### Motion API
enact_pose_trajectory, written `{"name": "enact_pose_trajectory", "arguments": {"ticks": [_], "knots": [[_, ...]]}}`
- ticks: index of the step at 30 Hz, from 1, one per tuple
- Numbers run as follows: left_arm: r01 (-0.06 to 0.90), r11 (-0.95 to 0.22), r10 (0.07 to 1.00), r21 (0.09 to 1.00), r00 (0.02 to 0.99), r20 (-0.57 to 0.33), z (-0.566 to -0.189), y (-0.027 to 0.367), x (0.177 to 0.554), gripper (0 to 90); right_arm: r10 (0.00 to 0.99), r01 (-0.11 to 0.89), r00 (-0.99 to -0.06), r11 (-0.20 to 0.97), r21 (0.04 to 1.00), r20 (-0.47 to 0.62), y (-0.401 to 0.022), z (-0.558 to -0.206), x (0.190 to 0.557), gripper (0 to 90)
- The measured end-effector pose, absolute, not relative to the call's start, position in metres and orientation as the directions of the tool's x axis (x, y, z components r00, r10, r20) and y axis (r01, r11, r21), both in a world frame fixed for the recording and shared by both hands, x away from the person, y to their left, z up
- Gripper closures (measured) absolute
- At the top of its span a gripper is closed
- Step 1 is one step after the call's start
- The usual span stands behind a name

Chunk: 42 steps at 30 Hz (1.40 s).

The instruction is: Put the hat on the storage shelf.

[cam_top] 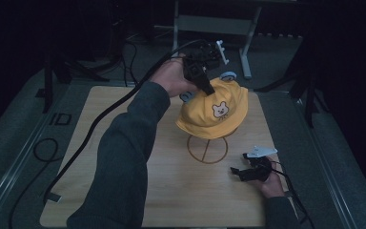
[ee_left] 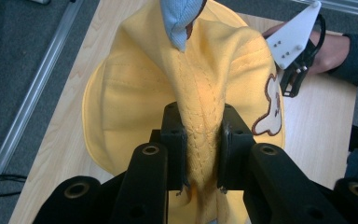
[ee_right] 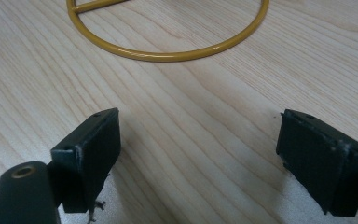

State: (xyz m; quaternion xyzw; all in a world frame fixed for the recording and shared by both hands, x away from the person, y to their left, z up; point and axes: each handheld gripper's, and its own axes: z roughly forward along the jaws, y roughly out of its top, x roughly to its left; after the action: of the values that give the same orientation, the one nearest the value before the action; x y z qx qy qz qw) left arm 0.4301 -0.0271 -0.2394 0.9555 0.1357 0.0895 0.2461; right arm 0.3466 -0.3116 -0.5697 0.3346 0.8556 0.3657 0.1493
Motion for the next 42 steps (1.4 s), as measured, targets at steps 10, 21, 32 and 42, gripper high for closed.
{"name": "enact_pose_trajectory", "arguments": {"ticks": [10, 21, 32, 42], "knots": [[0.225, -0.845, 0.314, 0.485, 0.943, 0.111, -0.246, -0.045, 0.435, 75.3, 0.682, 0.465, -0.731, 0.508, 0.725, -0.009, -0.312, -0.57, 0.347, 13.5], [0.226, -0.825, 0.339, 0.518, 0.931, 0.135, -0.25, -0.06, 0.437, 74.2, 0.681, 0.463, -0.732, 0.509, 0.726, -0.01, -0.312, -0.57, 0.347, 13.5], [0.236, -0.805, 0.372, 0.544, 0.915, 0.153, -0.268, -0.073, 0.441, 61.2, 0.68, 0.462, -0.733, 0.509, 0.726, -0.011, -0.312, -0.57, 0.347, 13.5], [0.222, -0.784, 0.389, 0.58, 0.903, 0.18, -0.265, -0.068, 0.436, 35.0, 0.68, 0.462, -0.733, 0.509, 0.726, -0.011, -0.312, -0.57, 0.347, 13.5]]}}
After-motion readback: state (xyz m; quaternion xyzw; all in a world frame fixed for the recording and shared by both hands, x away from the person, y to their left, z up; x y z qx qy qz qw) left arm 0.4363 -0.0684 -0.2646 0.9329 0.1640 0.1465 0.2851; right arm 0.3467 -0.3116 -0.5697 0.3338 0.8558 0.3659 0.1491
